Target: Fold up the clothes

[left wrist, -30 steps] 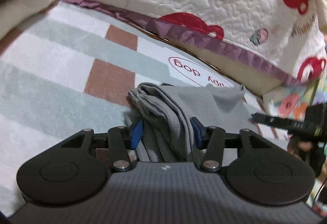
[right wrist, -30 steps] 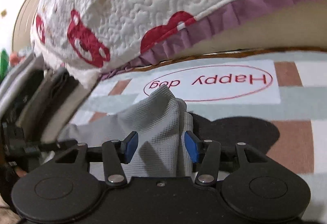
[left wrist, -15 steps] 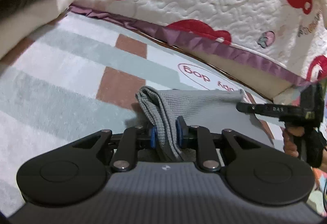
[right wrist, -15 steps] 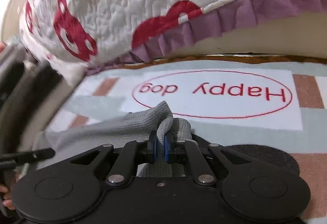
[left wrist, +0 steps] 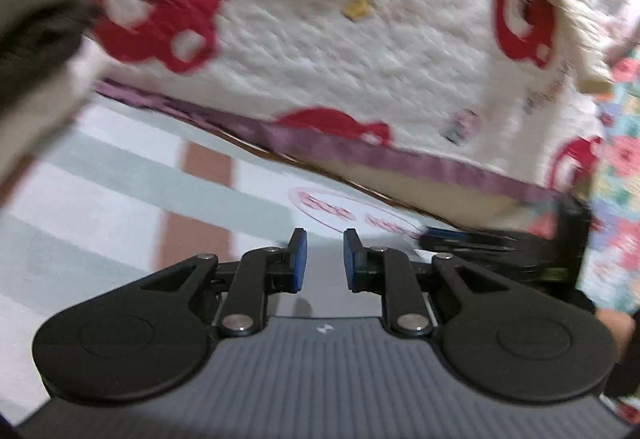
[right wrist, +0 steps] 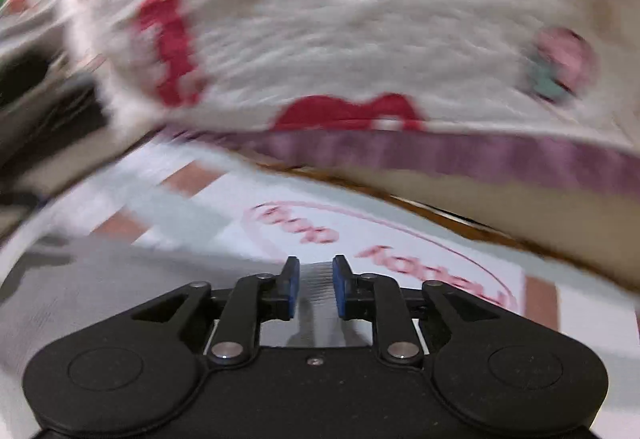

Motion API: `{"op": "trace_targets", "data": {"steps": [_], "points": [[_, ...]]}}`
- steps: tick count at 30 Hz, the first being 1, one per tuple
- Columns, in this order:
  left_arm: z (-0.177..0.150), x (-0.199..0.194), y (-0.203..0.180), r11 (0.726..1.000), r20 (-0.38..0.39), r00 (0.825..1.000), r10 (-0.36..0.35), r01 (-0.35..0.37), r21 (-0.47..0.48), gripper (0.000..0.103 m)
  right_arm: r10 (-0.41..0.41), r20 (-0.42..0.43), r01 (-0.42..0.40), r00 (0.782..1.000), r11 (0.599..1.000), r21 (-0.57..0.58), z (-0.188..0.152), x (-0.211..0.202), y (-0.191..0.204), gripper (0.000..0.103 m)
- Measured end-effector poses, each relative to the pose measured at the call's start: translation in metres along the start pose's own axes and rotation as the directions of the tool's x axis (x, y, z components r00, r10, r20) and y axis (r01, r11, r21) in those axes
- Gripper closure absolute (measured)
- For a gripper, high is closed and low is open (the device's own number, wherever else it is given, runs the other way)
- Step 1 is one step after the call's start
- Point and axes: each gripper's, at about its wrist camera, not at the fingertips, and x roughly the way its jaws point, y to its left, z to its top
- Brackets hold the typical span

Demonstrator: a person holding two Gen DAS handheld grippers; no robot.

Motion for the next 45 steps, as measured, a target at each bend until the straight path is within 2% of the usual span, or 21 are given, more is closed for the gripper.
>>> {"op": "trace_targets", "data": {"steps": [2,4,8,10,13,14,15,16,19,20,21,25,28,31,33,36,37,39,43,44,45], "points": [[-0.005,0.015,0.004,0.999,-0.042,0.999,0.005,-0.007,-0.043,0.078,-0.008,-0.028,0.007,1.000,0.998,-0.059,-0.002,0.015,0.007,0.081],[-0.010,0.029,0.006,0.997,-0.110,0.991,0.074,-0.077,-0.018,0.078,-0.029,-0.059,0.024,0.998,0.996,-0.083,-0.004,0.032,0.008,0.082],[-0.017,0.033,0.014,0.988,-0.151,0.976,0.154,-0.155,0.009,0.077,-0.037,-0.096,0.048,0.995,0.992,0.114,-0.001,0.053,-0.026,0.079],[-0.016,0.031,0.022,0.985,-0.157,0.974,0.164,-0.170,-0.027,0.077,0.001,-0.109,0.023,0.994,0.974,0.224,-0.004,0.056,-0.042,0.073],[-0.014,0.027,0.033,0.966,-0.169,0.955,0.244,-0.255,-0.049,0.073,-0.041,-0.120,0.082,0.992,0.930,0.359,-0.010,0.040,-0.062,0.070],[-0.013,0.026,0.037,0.956,-0.173,0.946,0.275,-0.288,-0.053,0.063,-0.070,-0.115,0.113,0.991,0.900,0.422,-0.014,0.027,-0.066,0.067],[-0.014,0.025,0.043,0.952,-0.174,0.944,0.282,-0.298,-0.075,0.060,-0.099,-0.111,0.141,0.989,0.864,0.483,-0.018,0.013,-0.071,0.061],[-0.015,0.022,0.051,0.953,-0.170,0.953,0.250,-0.273,-0.130,0.060,-0.129,-0.109,0.167,0.986,0.824,0.541,-0.023,0.000,-0.075,0.060],[-0.015,0.014,0.075,0.923,-0.146,0.983,0.113,-0.158,-0.350,0.058,-0.039,-0.074,0.081,0.996,0.658,0.749,-0.054,-0.042,-0.078,0.052],[-0.014,0.012,0.078,0.915,-0.138,0.987,0.083,-0.130,-0.383,0.057,-0.005,-0.063,0.053,0.998,0.602,0.797,-0.064,-0.054,-0.077,0.051],[-0.013,0.010,0.078,0.914,-0.140,0.988,0.066,-0.116,-0.390,0.056,0.028,-0.049,0.026,0.998,0.542,0.840,-0.074,-0.066,-0.077,0.050],[-0.010,0.004,0.076,0.913,-0.152,0.988,0.028,-0.087,-0.399,0.047,0.113,-0.097,0.038,0.989,0.436,0.899,-0.102,-0.085,-0.057,0.050],[-0.014,0.004,0.071,0.919,-0.209,0.976,0.067,-0.142,-0.367,0.045,0.219,-0.137,0.055,0.966,0.344,0.937,-0.122,-0.080,-0.044,0.051],[-0.020,0.010,0.060,0.938,-0.239,0.963,0.125,-0.193,-0.289,0.045,0.267,-0.089,0.025,0.960,0.236,0.972,-0.137,-0.077,-0.037,0.050],[-0.023,0.013,0.062,0.933,-0.238,0.966,0.096,-0.171,-0.318,0.045,0.269,-0.068,0.014,0.961,0.196,0.981,-0.141,-0.073,-0.031,0.050],[-0.025,0.016,0.064,0.931,-0.228,0.971,0.070,-0.146,-0.336,0.045,0.286,-0.031,-0.021,0.958,0.176,0.984,-0.139,-0.069,-0.022,0.050],[-0.026,0.016,0.064,0.932,-0.224,0.972,0.071,-0.145,-0.331,0.045,0.278,-0.027,-0.026,0.960,0.186,0.982,-0.138,-0.066,-0.019,0.050],[-0.027,0.017,0.060,0.941,-0.217,0.973,0.083,-0.148,-0.304,0.045,0.242,-0.023,-0.037,0.970,0.237,0.971,-0.133,-0.063,-0.016,0.051],[-0.029,0.021,0.049,0.953,-0.202,0.973,0.108,-0.159,-0.257,0.043,0.176,-0.005,-0.044,0.984,0.273,0.961,-0.125,-0.057,-0.012,0.046],[-0.029,0.022,0.046,0.955,-0.202,0.973,0.114,-0.163,-0.246,0.044,0.160,-0.007,-0.043,0.987,0.307,0.951,-0.120,-0.055,-0.012,0.046],[-0.029,0.023,0.044,0.958,-0.210,0.971,0.112,-0.161,-0.236,0.044,0.144,-0.009,-0.042,0.989,0.348,0.937,-0.115,-0.052,-0.011,0.053]]}}
